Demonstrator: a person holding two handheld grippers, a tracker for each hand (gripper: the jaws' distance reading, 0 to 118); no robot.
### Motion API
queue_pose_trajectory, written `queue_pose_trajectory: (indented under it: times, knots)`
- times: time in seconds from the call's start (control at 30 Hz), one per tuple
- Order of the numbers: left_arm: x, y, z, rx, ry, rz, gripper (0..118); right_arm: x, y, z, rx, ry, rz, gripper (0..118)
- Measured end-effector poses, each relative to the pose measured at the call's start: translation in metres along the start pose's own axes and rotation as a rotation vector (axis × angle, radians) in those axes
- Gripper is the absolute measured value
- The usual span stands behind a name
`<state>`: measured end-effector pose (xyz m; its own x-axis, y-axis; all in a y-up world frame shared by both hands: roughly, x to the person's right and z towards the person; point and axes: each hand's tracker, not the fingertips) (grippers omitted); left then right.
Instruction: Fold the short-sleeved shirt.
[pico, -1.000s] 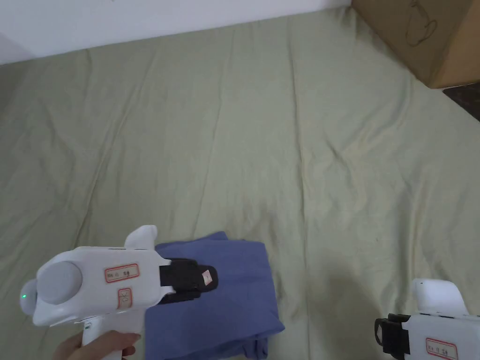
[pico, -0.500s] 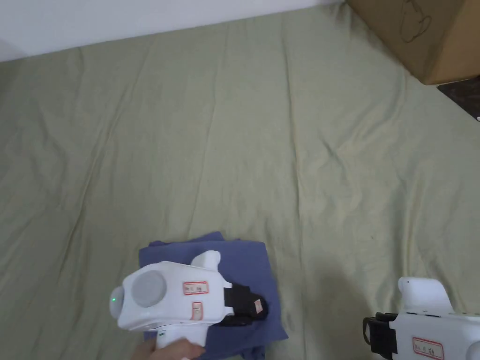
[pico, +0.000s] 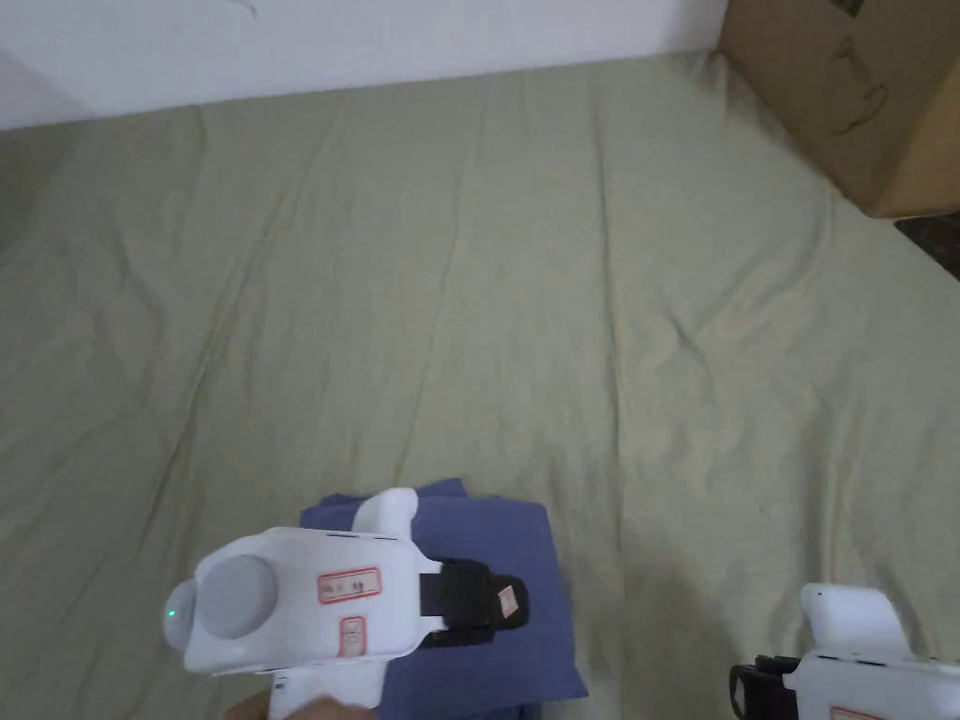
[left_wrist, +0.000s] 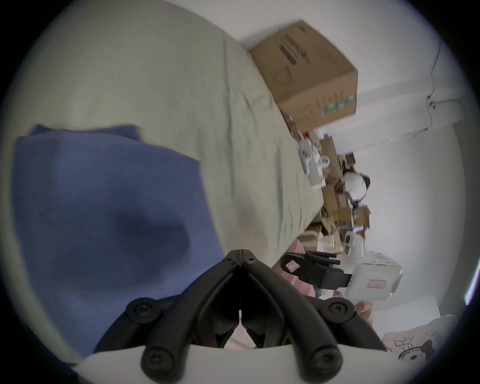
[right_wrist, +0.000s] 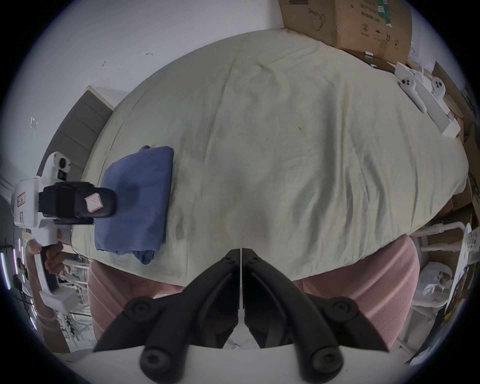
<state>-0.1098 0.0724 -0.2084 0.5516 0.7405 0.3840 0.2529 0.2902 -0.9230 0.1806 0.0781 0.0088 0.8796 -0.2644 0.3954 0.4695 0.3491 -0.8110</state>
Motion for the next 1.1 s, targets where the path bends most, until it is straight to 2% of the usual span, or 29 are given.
queue_pose_trajectory:
  times: [0.1,0.23,0.33,0.43,0.53,0.6,0.7,0.77,0.8,0.9,0.93,1.03,1.1]
  knots:
    - [-0.031,-0.007,0.053,0.088,0.097,0.017,0,-0.013,0.003,-0.003,-0.005,0.013,0.035,2]
    - [-0.079,-0.027,0.106,0.189,0.164,0.152,0,-0.038,0.014,-0.006,0.005,0.061,0.094,2]
    - [-0.103,-0.044,0.126,0.224,0.176,0.209,0,-0.07,0.032,-0.008,0.026,0.116,0.207,2]
    - [-0.116,-0.06,0.132,0.241,0.171,0.248,0,-0.115,0.051,-0.017,0.049,0.127,0.333,2]
    - [-0.126,-0.069,0.128,0.248,0.161,0.285,0,-0.156,0.066,-0.035,0.031,0.179,0.399,2]
    - [-0.131,-0.075,0.124,0.252,0.149,0.305,0,-0.173,0.072,-0.065,0.002,0.168,0.449,2]
    - [-0.143,-0.074,0.118,0.239,0.113,0.318,0,-0.182,0.066,-0.116,-0.1,0.042,0.47,2]
    - [-0.144,-0.072,0.114,0.224,0.094,0.311,2,-0.178,0.063,-0.12,-0.094,0.071,0.401,2]
    - [-0.141,-0.071,0.112,0.218,0.088,0.305,11,-0.178,0.066,-0.114,-0.078,0.073,0.385,2]
    - [-0.143,-0.057,0.099,0.184,0.091,0.278,56,-0.174,0.07,-0.107,-0.079,0.092,0.377,2]
    - [-0.142,-0.054,0.093,0.164,0.052,0.269,75,-0.173,0.07,-0.107,-0.082,0.094,0.372,2]
    - [-0.143,-0.035,0.078,0.179,-0.131,0.267,118,-0.176,0.066,-0.105,-0.082,0.097,0.347,2]
    - [-0.148,-0.024,0.062,0.185,-0.182,0.274,118,-0.175,0.067,-0.107,-0.079,0.089,0.346,2]
